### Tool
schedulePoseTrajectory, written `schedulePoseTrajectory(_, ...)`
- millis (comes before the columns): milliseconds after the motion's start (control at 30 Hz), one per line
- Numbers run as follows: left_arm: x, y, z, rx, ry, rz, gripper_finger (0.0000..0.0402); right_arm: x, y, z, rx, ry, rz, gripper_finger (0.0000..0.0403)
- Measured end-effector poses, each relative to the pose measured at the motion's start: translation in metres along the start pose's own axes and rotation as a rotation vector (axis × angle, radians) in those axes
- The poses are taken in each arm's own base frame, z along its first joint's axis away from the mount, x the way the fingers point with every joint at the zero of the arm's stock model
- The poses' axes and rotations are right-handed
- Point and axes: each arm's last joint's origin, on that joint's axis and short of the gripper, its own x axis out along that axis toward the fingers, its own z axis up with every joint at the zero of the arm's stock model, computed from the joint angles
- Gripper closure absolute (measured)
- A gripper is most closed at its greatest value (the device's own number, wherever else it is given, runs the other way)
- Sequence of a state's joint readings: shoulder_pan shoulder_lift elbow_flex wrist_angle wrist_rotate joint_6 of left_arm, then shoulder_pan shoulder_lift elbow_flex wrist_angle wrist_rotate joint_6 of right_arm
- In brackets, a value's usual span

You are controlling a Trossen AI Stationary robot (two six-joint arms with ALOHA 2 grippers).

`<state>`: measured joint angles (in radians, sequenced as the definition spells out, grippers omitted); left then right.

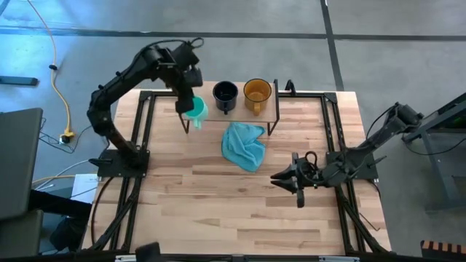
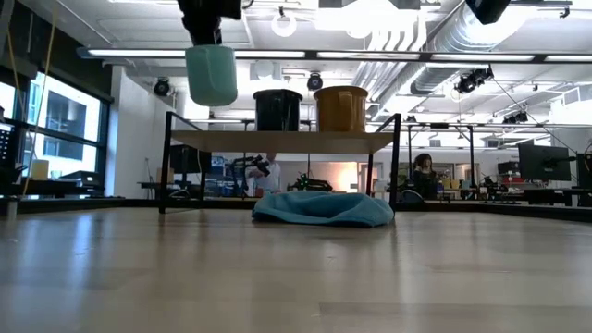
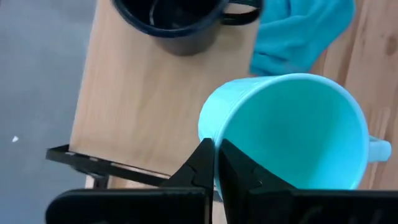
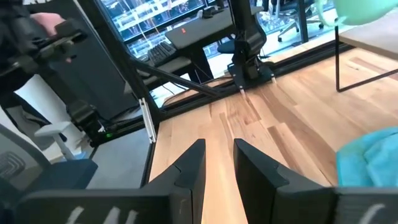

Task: Stack small to large cups/mugs on shelf
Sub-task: Put the light blue mug on the shelf

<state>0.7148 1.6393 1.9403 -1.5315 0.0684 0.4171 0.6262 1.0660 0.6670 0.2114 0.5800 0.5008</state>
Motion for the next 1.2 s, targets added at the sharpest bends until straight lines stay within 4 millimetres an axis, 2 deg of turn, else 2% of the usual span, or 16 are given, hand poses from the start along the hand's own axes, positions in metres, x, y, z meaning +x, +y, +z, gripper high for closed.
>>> schedulePoseTrajectory(233,0.011,0.027,-0.002,-0.037,0.008,0.003,0.0401,0.005,0.001,-0.003,0.001,-0.004,-0.004,0.033)
schedulePoseTrajectory(367,0.018,0.035,-0.003,-0.054,0.038,0.013,0.0401,0.005,0.0,-0.003,-0.004,-0.007,-0.015,0.033)
schedulePoseTrajectory(933,0.033,0.05,0.008,0.0,0.086,0.086,0.0401,0.005,-0.001,-0.006,-0.021,0.026,-0.01,0.033)
schedulePoseTrajectory(1200,0.041,0.065,0.006,-0.013,0.094,0.091,0.0401,0.005,0.0,-0.006,-0.005,0.036,0.003,0.033)
